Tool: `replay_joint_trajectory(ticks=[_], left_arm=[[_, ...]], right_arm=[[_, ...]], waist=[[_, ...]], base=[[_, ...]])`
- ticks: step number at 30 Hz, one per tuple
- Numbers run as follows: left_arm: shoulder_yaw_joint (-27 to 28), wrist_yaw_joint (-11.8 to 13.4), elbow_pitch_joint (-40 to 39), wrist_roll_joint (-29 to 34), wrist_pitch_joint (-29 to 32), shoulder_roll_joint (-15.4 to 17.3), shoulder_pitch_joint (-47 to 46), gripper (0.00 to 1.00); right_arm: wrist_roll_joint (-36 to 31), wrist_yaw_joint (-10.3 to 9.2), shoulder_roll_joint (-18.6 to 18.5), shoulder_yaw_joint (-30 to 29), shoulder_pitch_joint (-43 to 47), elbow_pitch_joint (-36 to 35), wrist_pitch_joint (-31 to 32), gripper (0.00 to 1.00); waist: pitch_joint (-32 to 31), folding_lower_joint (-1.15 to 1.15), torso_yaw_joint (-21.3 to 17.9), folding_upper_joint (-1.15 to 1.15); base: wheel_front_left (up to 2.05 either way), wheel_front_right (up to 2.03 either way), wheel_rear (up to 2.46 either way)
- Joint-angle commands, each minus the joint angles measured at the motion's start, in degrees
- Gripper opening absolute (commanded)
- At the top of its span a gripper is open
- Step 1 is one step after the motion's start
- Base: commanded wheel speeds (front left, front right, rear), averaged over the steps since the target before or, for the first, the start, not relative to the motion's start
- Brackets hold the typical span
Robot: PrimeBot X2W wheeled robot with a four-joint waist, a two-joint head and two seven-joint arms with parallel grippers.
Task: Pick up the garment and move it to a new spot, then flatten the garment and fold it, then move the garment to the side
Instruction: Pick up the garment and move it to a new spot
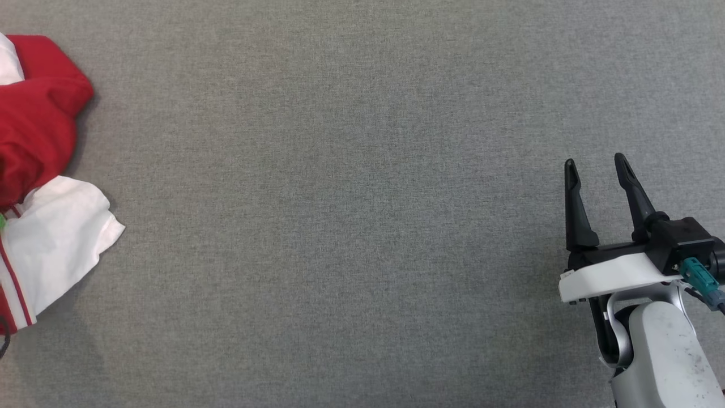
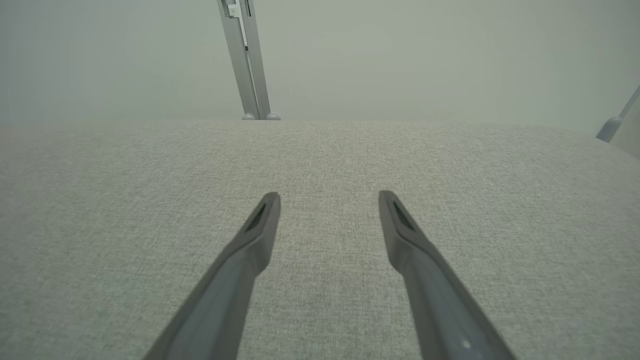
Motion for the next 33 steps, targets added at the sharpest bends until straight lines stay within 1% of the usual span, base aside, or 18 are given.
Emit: replay_joint_trajectory(ticks=[1,2,3,4,5,6,9,12,14,18,21,24,28,33], left_arm=[[-0.8,-0.1,0.5,-1.1,0.5,0.2,0.4,1.0],[-1.2,-0.1,0.9,-1.4,0.8,0.4,0.3,1.0],[-1.7,-0.1,1.7,-1.9,1.3,0.5,0.2,0.93],[-2.1,-0.1,2.4,-2.6,2.0,0.4,0.1,0.53],[-2.7,-0.1,3.1,-3.0,2.8,0.5,0.1,0.02],[-3.4,-0.1,3.6,-3.0,3.4,0.8,0.3,0.0],[-4.8,-0.1,4.6,-4.1,3.8,1.0,0.3,0.0],[-5.9,-0.1,4.2,-4.4,1.7,1.7,-0.2,0.0],[-7.4,-0.1,3.1,-3.3,-1.0,2.3,-0.9,0.0],[-9.3,-0.1,0.8,-3.1,-8.4,3.6,-2.0,0.0],[-9.8,-0.1,0.1,-1.5,-15.6,5.5,-3.8,0.0],[-10.6,-0.1,0.4,0.5,-21.1,5.9,-5.8,0.0],[-11.7,-0.1,-0.6,2.5,-25.4,6.6,-9.1,0.0],[-13.6,0.0,-4.7,5.2,-27.2,6.6,-13.4,0.0]], right_arm=[[-0.4,-0.04,-0.2,0.1,-0.6,-0.3,-0.4,1.0],[-0.4,-0.04,-0.2,0.1,-0.7,-0.3,-0.3,1.0],[-0.4,-0.04,-0.2,0.2,-0.7,-0.3,-0.3,1.0],[-0.4,-0.04,-0.2,0.2,-0.8,-0.2,-0.2,1.0],[-0.4,-0.04,-0.2,0.4,-0.7,-0.1,-0.2,1.0],[-0.4,-0.04,-0.2,0.5,-0.7,-0.1,-0.1,1.0],[-0.3,-0.04,-0.2,0.7,-0.8,0.1,0.0,1.0],[-0.3,-0.04,-0.2,0.6,-0.6,0.2,0.0,1.0],[-0.3,-0.04,-0.2,0.5,-0.4,0.3,0.0,1.0],[0.2,-0.04,-0.2,1.0,-0.2,0.9,-0.1,1.0],[0.8,-0.04,-0.2,1.6,-0.1,1.6,-0.2,1.0],[1.4,-0.04,-0.2,1.8,0.2,2.4,-0.4,1.0],[2.5,-0.04,-0.2,2.3,0.5,3.6,-0.6,1.0],[4.0,-0.04,-0.2,3.0,0.7,5.0,-0.9,1.0]], waist=[[0.1,-0.01,-0.1,0.0],[0.1,-0.01,-0.1,0.0],[0.1,-0.01,-0.2,0.0],[0.1,-0.01,-0.2,0.0],[0.0,-0.01,-0.2,0.0],[0.0,-0.01,-0.3,0.0],[-0.2,-0.01,-0.3,0.0],[-0.6,-0.01,-0.1,0.0],[-1.0,-0.01,0.2,0.0],[-2.2,-0.01,0.9,0.0],[-3.4,-0.01,1.3,0.0],[-4.9,-0.01,1.6,0.0],[-6.9,-0.01,1.5,0.0],[-9.1,-0.01,0.2,0.0]], base=[[0.0,0.0,0.0],[0.0,0.0,0.0],[0.0,0.0,0.0],[0.0,0.0,0.0],[0.0,0.0,0.0],[0.0,0.0,0.0],[0.0,0.0,0.0],[0.0,0.0,0.0],[0.0,0.0,0.0],[0.0,0.0,0.0],[0.0,0.0,0.0],[0.0,0.0,0.0],[0.0,0.0,0.0],[0.0,0.0,0.0]])
